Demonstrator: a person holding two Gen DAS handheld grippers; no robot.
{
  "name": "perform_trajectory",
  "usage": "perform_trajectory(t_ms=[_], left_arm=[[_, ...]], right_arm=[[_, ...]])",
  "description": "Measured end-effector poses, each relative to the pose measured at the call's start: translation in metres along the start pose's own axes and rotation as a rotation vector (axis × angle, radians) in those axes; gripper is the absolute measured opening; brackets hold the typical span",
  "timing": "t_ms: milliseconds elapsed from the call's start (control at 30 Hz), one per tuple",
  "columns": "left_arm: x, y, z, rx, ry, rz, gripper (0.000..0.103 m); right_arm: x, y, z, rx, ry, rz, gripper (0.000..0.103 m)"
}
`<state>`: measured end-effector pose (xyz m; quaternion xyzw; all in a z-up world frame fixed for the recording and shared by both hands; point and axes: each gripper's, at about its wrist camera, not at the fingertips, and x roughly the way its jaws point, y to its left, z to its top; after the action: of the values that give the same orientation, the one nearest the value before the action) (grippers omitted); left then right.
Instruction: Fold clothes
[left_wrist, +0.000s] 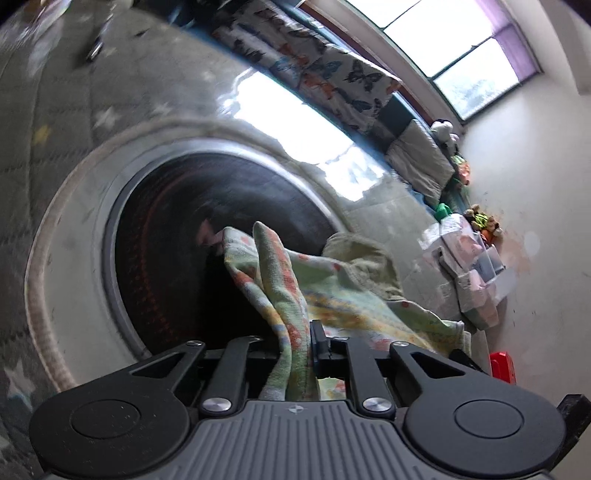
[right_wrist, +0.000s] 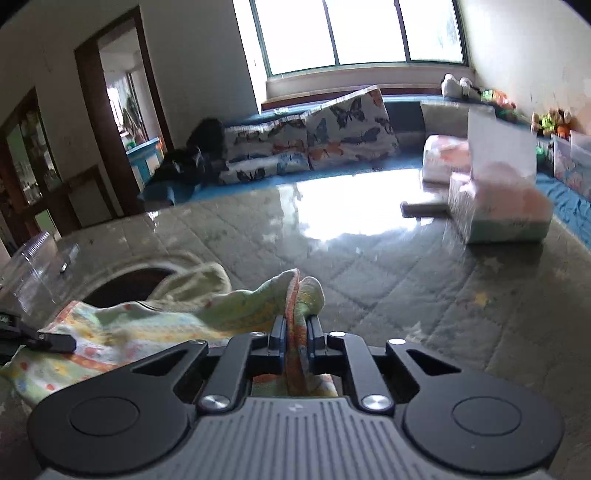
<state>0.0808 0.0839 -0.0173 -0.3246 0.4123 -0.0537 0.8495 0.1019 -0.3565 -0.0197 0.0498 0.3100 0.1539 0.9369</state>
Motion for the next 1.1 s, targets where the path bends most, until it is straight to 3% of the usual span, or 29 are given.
perform_trajectory(t_ms=[267, 667, 900, 1100], left_arm=[[0.011, -0.056, 0.000, 0.115, 0.008, -0.064, 0.011], [0.050, -0.146, -0.012, 0.247, 0.064, -0.151, 0.011], [0.081, -0.183, -0.030, 0.296, 0.126, -0.174, 0.011], [0.100, -0.186, -0.046, 0.306, 0.184, -0.153, 0.011]], right_arm=[[-0.041, -0.020, 0.015, -0.001, -0.082, -0.070, 0.010], [-0.091, -0.083, 0.031, 0.028, -0.156, -0.237, 0.010], [-0.100, -0.120, 0.028, 0.055, -0.139, -0.320, 0.010], [-0.093, -0.143, 0.009, 0.094, -0.091, -0.348, 0.010]])
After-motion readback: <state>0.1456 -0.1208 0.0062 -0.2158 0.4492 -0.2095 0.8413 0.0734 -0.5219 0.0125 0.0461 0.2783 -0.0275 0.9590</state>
